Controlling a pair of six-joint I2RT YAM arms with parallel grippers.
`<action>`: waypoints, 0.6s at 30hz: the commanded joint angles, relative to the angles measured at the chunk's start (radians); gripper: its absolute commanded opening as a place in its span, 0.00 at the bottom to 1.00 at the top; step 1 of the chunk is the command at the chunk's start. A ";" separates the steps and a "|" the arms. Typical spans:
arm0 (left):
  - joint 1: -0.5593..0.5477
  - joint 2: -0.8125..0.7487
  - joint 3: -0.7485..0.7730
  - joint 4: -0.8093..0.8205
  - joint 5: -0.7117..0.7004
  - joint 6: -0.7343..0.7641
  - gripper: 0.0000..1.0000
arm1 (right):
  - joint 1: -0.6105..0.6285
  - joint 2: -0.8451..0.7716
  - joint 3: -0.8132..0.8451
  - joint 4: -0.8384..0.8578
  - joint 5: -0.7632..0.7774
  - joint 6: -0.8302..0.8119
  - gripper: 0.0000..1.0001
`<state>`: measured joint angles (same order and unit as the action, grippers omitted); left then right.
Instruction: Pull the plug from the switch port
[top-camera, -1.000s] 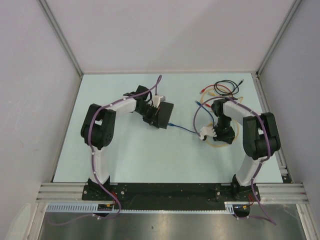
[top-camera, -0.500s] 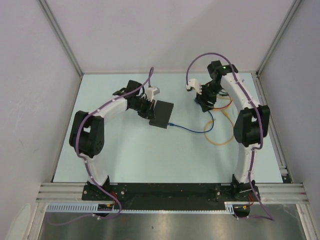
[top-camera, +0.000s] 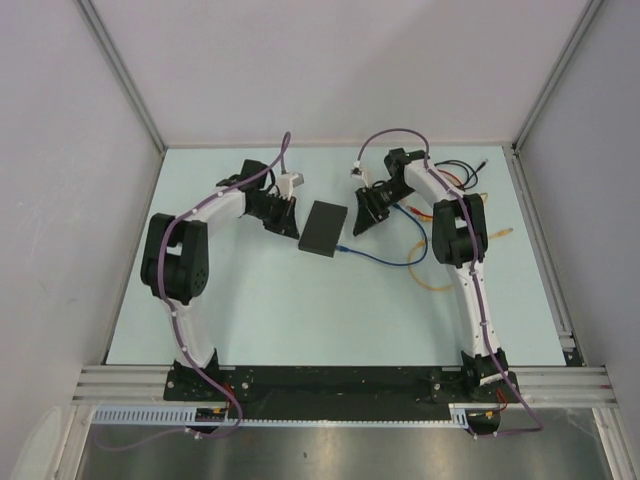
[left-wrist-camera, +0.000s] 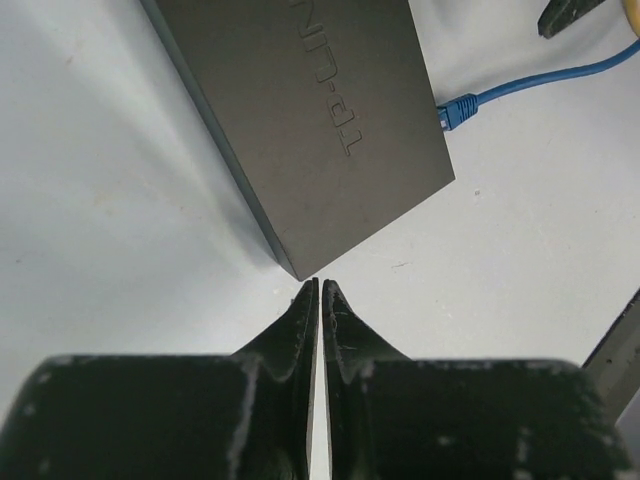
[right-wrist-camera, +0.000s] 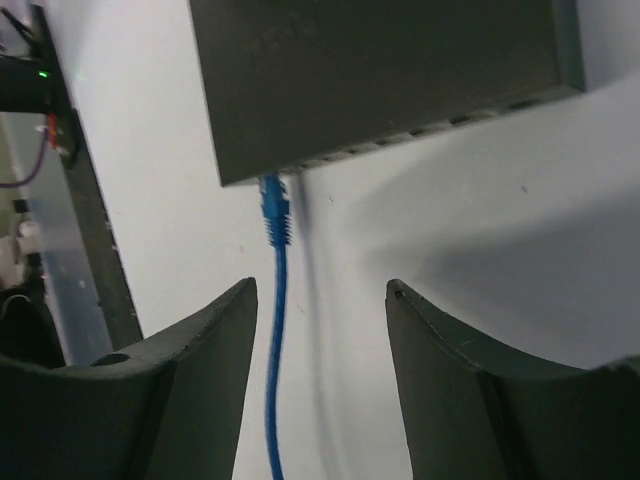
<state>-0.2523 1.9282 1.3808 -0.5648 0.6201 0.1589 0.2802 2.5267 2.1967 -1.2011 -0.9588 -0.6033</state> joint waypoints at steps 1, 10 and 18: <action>-0.004 0.028 0.073 -0.020 0.084 0.030 0.07 | 0.034 0.014 0.012 0.069 -0.165 0.140 0.58; -0.042 0.100 0.119 -0.012 0.084 -0.002 0.02 | 0.086 0.084 -0.002 0.118 -0.138 0.206 0.50; -0.070 0.137 0.086 0.009 0.032 -0.025 0.01 | 0.105 0.099 -0.011 0.121 -0.083 0.208 0.45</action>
<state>-0.3088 2.0453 1.4647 -0.5804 0.6708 0.1535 0.3775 2.6068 2.1891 -1.0973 -1.0927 -0.3996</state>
